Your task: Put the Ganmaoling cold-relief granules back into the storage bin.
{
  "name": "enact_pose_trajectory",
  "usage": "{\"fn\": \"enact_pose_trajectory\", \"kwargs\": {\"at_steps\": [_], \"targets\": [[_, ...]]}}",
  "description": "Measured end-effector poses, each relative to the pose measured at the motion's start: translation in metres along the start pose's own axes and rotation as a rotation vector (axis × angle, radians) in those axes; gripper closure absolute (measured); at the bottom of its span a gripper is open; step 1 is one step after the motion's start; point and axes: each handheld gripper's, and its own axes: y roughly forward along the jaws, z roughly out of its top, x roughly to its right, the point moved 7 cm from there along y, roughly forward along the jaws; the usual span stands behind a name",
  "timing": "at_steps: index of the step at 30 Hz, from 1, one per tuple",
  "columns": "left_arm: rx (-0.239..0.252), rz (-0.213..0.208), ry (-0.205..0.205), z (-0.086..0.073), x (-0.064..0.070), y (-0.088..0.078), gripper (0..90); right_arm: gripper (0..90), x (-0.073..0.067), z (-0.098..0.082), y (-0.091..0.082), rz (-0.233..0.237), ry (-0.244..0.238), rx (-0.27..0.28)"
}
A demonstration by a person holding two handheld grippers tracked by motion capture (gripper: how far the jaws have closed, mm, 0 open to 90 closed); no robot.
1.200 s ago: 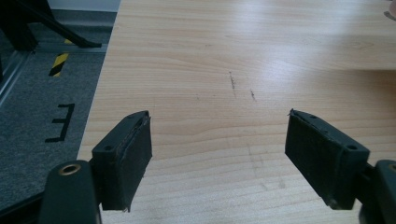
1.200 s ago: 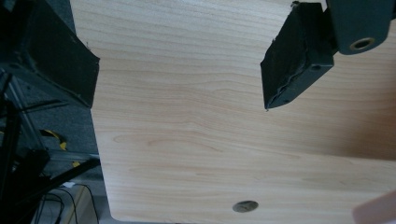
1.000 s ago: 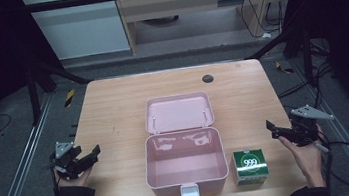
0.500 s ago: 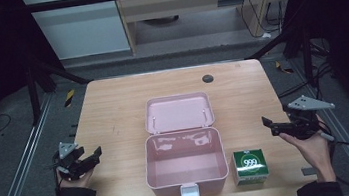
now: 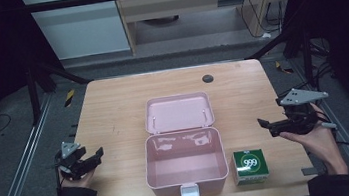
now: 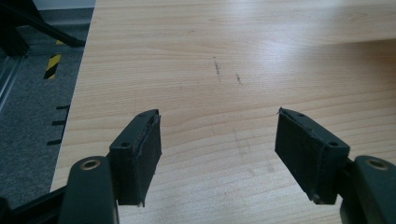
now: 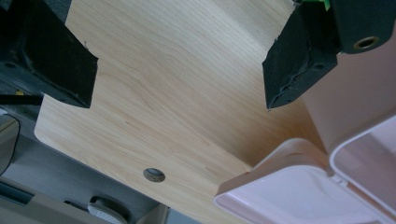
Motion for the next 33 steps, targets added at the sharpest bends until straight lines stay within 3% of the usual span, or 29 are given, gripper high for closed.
{"fn": "enact_pose_trajectory", "kwargs": {"at_steps": [1, 8, 9, 12, 17, 24, 33], "targets": [[0.000, 0.000, 0.000, 0.000, 0.000, 0.000, 30.5, 10.2, 0.000, 0.000, 0.000, 0.000, 0.000, 0.000], [-0.011, -0.006, 0.014, -0.001, 0.002, 0.002, 30.4, 9.3, -0.017, 0.009, 0.000, 0.080, -0.132, -0.068], [-0.011, -0.006, 0.014, -0.001, 0.002, 0.002, 30.4, 9.3, -0.017, 0.009, 0.000, 0.080, -0.132, -0.068], [-0.018, -0.008, 0.021, -0.002, 0.003, 0.003, 30.4, 8.9, -0.029, 0.012, 0.001, 0.136, -0.210, -0.109], [-0.022, -0.011, 0.027, -0.003, 0.004, 0.004, 30.4, 8.9, -0.041, 0.012, 0.002, 0.182, -0.286, -0.161], [-0.033, -0.008, 0.037, -0.004, 0.005, 0.005, 30.6, 8.5, -0.052, 0.010, 0.001, 0.237, -0.349, -0.216], [-0.045, 0.003, 0.049, -0.005, 0.005, 0.007, 30.7, 6.5, -0.061, 0.007, 0.000, 0.273, -0.411, -0.268]]}}
